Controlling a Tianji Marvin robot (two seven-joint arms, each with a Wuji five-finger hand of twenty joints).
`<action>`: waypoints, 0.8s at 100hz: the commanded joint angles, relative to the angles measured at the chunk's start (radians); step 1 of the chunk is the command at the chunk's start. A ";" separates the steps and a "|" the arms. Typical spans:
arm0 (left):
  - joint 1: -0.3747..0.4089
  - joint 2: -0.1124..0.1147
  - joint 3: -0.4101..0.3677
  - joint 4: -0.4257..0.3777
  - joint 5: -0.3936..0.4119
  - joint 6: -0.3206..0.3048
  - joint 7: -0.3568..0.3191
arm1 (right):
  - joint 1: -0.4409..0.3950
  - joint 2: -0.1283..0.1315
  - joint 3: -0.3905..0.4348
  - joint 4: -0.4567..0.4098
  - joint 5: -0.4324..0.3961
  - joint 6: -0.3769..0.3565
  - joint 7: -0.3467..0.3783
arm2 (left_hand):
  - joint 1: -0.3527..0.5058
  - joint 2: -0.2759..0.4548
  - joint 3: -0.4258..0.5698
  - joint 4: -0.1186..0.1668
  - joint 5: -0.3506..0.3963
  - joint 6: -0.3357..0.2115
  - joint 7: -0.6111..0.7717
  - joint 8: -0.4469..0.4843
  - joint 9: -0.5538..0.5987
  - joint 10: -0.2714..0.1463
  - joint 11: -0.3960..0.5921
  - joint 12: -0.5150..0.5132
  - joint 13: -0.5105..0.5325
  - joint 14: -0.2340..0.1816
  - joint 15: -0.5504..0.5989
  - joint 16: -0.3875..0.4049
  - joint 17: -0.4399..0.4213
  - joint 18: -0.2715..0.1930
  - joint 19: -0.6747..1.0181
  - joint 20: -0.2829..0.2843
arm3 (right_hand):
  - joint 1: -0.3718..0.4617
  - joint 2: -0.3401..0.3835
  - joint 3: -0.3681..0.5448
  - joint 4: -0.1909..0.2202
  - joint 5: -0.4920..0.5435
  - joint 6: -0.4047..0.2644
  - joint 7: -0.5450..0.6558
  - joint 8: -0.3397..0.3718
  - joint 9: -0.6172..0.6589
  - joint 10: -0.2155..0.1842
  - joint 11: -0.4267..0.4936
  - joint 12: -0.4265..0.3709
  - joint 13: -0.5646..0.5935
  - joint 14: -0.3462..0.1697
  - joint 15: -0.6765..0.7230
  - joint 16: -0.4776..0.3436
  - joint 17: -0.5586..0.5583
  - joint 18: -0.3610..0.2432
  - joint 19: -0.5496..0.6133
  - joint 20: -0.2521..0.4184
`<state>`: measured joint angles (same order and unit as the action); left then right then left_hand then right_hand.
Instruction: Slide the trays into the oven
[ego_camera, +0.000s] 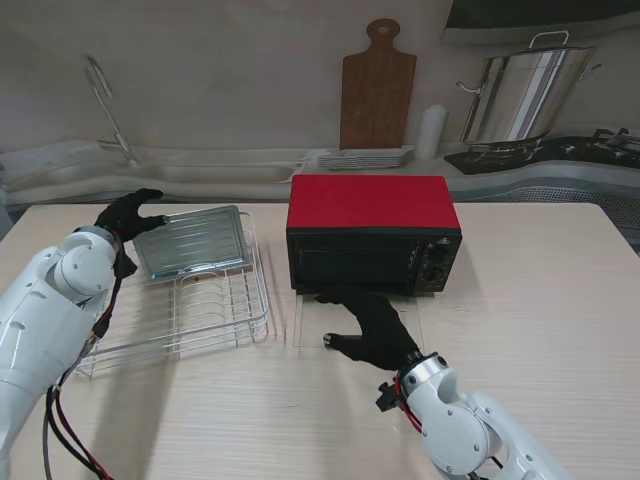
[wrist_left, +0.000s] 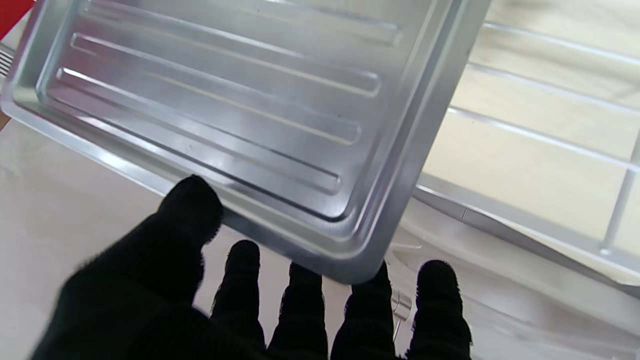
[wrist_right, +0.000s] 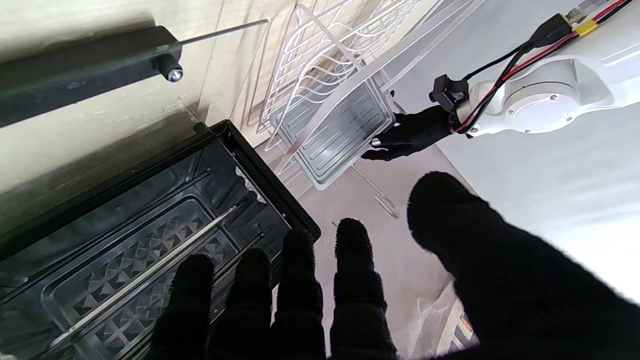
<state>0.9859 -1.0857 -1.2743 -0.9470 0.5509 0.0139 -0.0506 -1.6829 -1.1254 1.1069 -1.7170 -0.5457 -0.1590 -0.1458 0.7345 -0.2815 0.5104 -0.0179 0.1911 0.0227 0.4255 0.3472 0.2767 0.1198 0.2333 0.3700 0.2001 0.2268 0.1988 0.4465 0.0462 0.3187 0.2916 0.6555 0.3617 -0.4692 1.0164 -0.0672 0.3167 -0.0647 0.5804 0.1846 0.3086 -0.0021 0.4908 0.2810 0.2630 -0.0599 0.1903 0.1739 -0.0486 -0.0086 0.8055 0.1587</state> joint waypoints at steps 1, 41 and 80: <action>-0.002 -0.013 0.006 0.012 -0.006 -0.004 -0.020 | -0.010 -0.003 -0.002 -0.010 0.000 -0.001 0.017 | 0.051 -0.030 0.064 -0.024 -0.029 -0.043 0.071 0.043 0.047 -0.039 0.042 0.022 0.040 -0.015 0.031 0.023 -0.002 -0.018 0.105 0.030 | -0.025 0.006 -0.024 0.030 -0.018 -0.001 0.000 -0.015 -0.001 -0.022 0.000 -0.010 -0.042 -0.039 -0.016 -0.011 -0.002 -0.041 -0.013 -0.011; -0.009 -0.018 0.031 0.044 0.005 -0.025 0.018 | -0.015 -0.004 -0.004 -0.016 0.007 0.005 0.019 | 0.302 -0.104 -0.010 -0.078 0.187 -0.142 0.544 0.401 0.384 -0.077 0.220 0.423 0.233 0.016 0.316 0.178 0.011 -0.024 0.653 -0.064 | -0.024 0.006 -0.022 0.029 -0.014 0.005 0.000 -0.015 -0.001 -0.020 0.002 -0.009 -0.041 -0.039 -0.015 -0.010 0.000 -0.043 -0.008 -0.008; 0.023 -0.021 -0.003 -0.033 -0.005 -0.015 0.020 | -0.021 -0.006 0.003 -0.021 0.007 0.007 0.009 | 0.540 -0.024 -0.101 -0.070 0.339 -0.146 0.622 0.552 0.584 -0.055 0.183 0.675 0.293 0.068 0.474 0.270 0.039 -0.012 0.778 -0.019 | -0.021 0.012 -0.021 0.030 -0.010 0.010 0.001 -0.014 -0.001 -0.018 0.005 -0.007 -0.040 -0.037 -0.014 -0.009 0.002 -0.045 -0.002 -0.004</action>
<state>1.0044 -1.1011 -1.2712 -0.9472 0.5515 -0.0075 -0.0093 -1.6948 -1.1251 1.1118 -1.7318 -0.5365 -0.1527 -0.1468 1.1450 -0.3723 0.4069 -0.0829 0.4732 -0.0809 0.9925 0.8292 0.8293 0.0633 0.3958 1.0299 0.4682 0.2758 0.6426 0.6884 0.0830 0.3109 1.0126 0.6131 0.3617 -0.4692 1.0164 -0.0672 0.3169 -0.0623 0.5804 0.1846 0.3087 -0.0021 0.4911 0.2811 0.2630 -0.0599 0.1903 0.1739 -0.0474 -0.0099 0.8055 0.1587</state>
